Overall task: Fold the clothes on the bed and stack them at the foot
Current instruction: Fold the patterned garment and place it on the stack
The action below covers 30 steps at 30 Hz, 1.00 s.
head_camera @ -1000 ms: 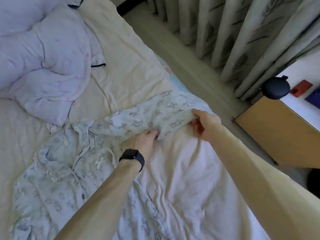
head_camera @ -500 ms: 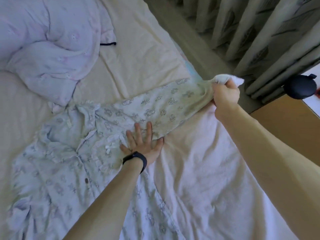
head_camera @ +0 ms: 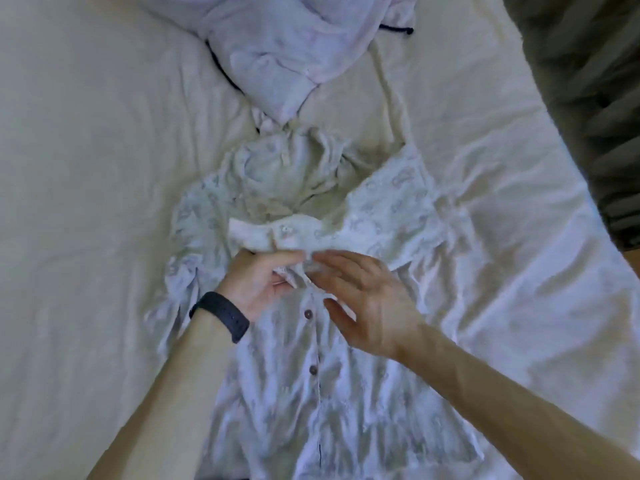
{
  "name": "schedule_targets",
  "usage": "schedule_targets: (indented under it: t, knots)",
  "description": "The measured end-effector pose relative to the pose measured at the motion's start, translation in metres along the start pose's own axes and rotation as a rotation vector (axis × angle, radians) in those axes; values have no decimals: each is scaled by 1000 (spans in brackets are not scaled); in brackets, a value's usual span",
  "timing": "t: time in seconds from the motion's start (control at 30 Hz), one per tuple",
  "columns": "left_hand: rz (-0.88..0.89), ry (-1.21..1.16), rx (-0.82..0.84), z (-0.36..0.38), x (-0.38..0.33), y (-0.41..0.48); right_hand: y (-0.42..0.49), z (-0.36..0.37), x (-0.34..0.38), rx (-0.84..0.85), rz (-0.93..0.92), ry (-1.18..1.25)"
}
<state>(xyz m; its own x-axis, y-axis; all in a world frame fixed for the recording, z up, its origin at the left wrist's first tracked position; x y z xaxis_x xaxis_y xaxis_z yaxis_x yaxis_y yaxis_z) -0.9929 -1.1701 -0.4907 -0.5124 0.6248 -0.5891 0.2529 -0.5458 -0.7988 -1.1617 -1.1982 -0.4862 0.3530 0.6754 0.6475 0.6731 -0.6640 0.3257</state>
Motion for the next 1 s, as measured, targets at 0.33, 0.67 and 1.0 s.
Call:
schedule_targets:
  t: [0.33, 0.67, 1.0]
  knots:
    - [-343, 5, -661, -166, 174, -52, -137, 76, -15, 426, 774, -177]
    - [475, 795, -437, -55, 20, 35, -38, 35, -81, -477, 1538, 792]
    - [305, 1250, -270, 61, -76, 170, -33, 57, -139, -434, 1915, 1322]
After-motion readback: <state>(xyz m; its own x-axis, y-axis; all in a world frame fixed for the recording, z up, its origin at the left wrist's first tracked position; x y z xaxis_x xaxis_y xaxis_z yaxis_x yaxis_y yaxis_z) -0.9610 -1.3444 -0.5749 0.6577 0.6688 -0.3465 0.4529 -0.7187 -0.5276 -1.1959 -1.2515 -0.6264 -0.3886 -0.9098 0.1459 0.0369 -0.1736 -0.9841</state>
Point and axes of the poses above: each hand's wrist, its own y-axis towards the middle knuckle, its own z-axis out of the palm, x = y × z, the point moved 6 cm from there along y, towards the middle knuckle, and after that the axes turned 6 degrees about -x, right-handed, at the moved point
